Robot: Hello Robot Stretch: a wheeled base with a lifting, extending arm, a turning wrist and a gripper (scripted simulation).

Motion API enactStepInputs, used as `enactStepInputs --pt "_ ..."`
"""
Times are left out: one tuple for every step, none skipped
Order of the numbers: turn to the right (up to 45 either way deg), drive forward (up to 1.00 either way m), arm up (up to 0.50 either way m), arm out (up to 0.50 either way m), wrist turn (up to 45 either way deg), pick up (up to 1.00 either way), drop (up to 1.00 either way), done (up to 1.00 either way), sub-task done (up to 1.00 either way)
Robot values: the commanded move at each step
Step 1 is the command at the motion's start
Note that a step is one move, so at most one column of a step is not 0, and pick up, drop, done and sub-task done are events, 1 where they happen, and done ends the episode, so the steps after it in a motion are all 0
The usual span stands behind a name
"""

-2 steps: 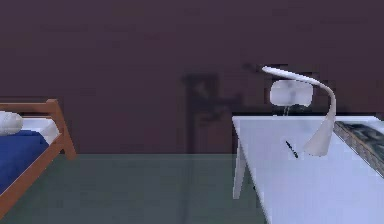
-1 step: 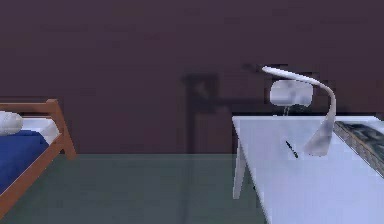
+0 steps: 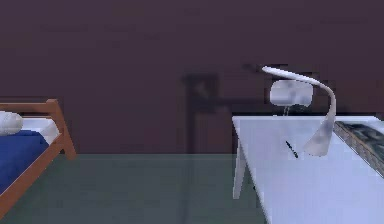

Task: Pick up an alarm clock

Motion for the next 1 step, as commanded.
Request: enactStepInputs --pt "0.0 0.0 0.0 0.0 45.0 0.0 0.0 0.0 0.0"
